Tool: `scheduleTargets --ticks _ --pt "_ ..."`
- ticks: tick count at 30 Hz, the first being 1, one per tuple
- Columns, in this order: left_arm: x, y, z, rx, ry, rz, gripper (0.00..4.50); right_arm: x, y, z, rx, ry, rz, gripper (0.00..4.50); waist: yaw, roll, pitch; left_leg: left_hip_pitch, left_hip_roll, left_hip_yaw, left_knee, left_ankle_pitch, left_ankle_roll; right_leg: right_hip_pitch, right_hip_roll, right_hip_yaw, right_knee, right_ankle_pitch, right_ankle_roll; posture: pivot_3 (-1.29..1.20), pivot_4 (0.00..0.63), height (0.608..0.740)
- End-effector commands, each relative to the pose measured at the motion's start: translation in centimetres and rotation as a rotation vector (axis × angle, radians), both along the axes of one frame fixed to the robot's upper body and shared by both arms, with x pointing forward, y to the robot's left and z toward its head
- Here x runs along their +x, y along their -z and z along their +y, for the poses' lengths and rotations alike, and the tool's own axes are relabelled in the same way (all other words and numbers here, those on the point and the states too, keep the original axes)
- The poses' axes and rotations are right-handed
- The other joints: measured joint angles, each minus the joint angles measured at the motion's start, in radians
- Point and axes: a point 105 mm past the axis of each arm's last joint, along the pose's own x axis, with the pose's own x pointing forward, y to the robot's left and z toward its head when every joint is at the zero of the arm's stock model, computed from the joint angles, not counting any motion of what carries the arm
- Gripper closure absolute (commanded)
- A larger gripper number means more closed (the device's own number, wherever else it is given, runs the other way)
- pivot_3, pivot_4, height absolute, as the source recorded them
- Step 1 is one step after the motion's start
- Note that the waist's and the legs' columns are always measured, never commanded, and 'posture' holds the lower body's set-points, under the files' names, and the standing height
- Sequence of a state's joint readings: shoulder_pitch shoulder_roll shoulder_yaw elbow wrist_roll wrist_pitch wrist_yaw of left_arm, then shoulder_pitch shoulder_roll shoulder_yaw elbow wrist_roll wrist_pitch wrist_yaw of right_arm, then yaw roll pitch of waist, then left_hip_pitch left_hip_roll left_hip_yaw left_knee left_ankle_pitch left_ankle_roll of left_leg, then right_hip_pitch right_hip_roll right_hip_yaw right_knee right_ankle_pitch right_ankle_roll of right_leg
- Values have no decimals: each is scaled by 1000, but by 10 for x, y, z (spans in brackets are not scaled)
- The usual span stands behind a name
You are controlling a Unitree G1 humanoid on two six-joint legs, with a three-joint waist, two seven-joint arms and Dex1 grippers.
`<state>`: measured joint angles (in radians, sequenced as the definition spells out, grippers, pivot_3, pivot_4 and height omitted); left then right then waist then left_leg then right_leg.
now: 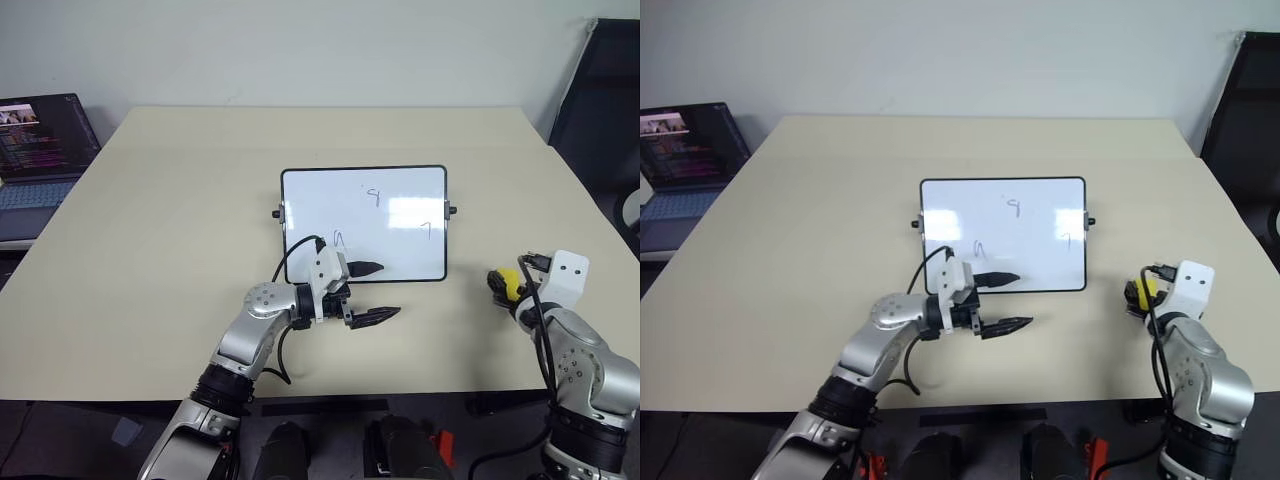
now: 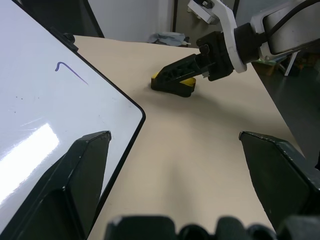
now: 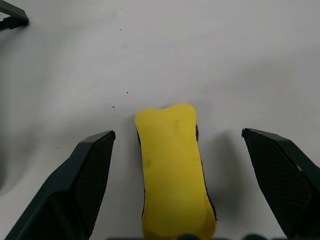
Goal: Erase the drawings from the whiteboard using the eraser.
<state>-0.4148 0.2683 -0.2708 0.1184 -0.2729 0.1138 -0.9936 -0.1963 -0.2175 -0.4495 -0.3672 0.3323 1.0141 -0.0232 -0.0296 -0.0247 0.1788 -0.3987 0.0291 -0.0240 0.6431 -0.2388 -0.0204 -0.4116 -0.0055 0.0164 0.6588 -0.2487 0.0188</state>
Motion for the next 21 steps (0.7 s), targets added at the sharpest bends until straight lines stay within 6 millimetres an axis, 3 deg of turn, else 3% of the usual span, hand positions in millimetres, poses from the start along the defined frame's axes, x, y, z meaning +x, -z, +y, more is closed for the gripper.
scheduleTargets --ticks 1,18,21 --pt "2 -12 0 -18 3 -53 0 2 -9 -1 -9 1 -32 31 0 0 0 0 0 0 0 0 0 0 0 0 0 0 0 0 150 740" --pt "4 -11 2 -7 -3 -57 0 1 -4 3 -8 -25 -6 31 0 0 0 0 0 0 0 0 0 0 0 0 0 0 0 0 150 740" --pt "4 -11 2 -7 -4 -59 0 1 -5 3 -12 -28 -9 957 0 0 0 0 0 0 0 0 0 0 0 0 0 0 0 0 150 740"
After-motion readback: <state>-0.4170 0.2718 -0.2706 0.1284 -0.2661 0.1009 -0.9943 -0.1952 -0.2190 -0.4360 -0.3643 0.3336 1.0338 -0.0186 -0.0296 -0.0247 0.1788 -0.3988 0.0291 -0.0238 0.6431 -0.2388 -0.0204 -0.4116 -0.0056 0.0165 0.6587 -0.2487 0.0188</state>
